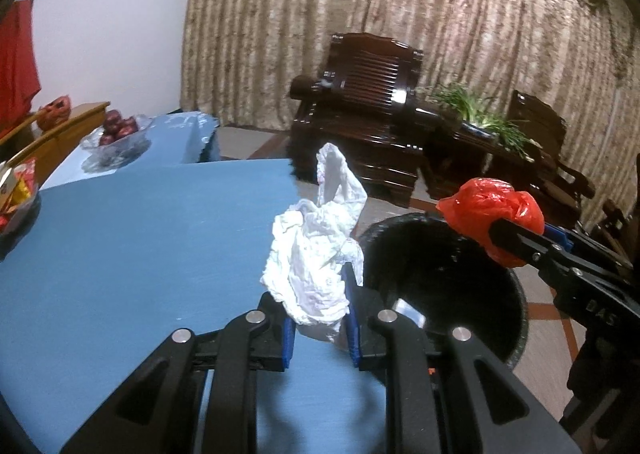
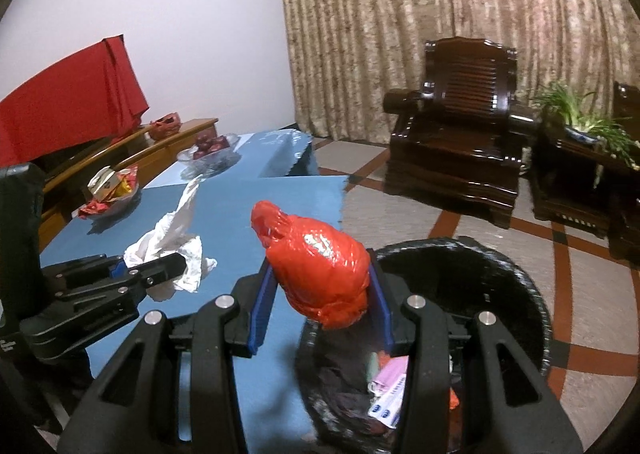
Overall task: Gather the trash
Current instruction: 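Carry the tissue and red bag in both tools over the trash bin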
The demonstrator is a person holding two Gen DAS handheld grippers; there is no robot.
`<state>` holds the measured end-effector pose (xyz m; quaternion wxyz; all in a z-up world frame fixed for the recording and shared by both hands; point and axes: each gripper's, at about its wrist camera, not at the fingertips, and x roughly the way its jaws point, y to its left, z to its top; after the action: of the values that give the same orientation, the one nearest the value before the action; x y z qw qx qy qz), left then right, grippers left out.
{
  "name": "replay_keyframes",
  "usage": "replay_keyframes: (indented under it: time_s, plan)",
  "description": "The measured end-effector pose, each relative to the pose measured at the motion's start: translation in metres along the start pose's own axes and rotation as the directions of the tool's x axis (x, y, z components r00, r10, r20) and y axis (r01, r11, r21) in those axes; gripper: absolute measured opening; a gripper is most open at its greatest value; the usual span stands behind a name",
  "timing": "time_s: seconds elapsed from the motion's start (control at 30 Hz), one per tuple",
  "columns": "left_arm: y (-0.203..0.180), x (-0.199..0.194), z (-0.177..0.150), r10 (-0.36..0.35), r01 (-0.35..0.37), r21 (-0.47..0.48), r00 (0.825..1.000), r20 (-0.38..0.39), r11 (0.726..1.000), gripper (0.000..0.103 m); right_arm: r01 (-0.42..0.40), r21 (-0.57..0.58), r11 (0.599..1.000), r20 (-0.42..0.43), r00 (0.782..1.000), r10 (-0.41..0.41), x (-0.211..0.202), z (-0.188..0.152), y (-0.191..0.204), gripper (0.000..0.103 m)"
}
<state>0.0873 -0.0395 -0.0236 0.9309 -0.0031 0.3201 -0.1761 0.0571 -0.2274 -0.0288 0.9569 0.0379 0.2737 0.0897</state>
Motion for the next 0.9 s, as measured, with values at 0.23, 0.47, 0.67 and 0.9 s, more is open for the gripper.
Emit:
replay_keyframes:
  time_s: [0.23, 0.47, 0.67, 0.9]
  plan:
    - [-0.032, 0.004, 0.005, -0.046, 0.046, 0.054, 0.999, 0.001, 0.997, 0.020, 0.056, 0.020, 0.998, 0.022, 0.998, -0.056, -0.018, -0.004, -0.028, 0.041]
    - [-0.059, 0.014, 0.012, -0.087, 0.087, 0.091, 0.996, -0.005, 0.992, 0.020, 0.099, 0.045, 0.994, 0.024, 0.995, -0.100, -0.027, -0.009, -0.053, 0.041]
    - [-0.075, 0.029, 0.013, -0.118, 0.119, 0.108, 0.993, -0.017, 0.987, 0.020, 0.131, 0.055, 0.990, 0.011, 0.991, -0.131, -0.029, -0.017, -0.072, 0.041]
    - [-0.094, 0.061, 0.015, -0.157, 0.161, 0.130, 0.987, -0.044, 0.978, 0.020, 0.177, 0.064, 0.982, -0.015, 0.984, -0.177, -0.024, -0.024, -0.094, 0.041]
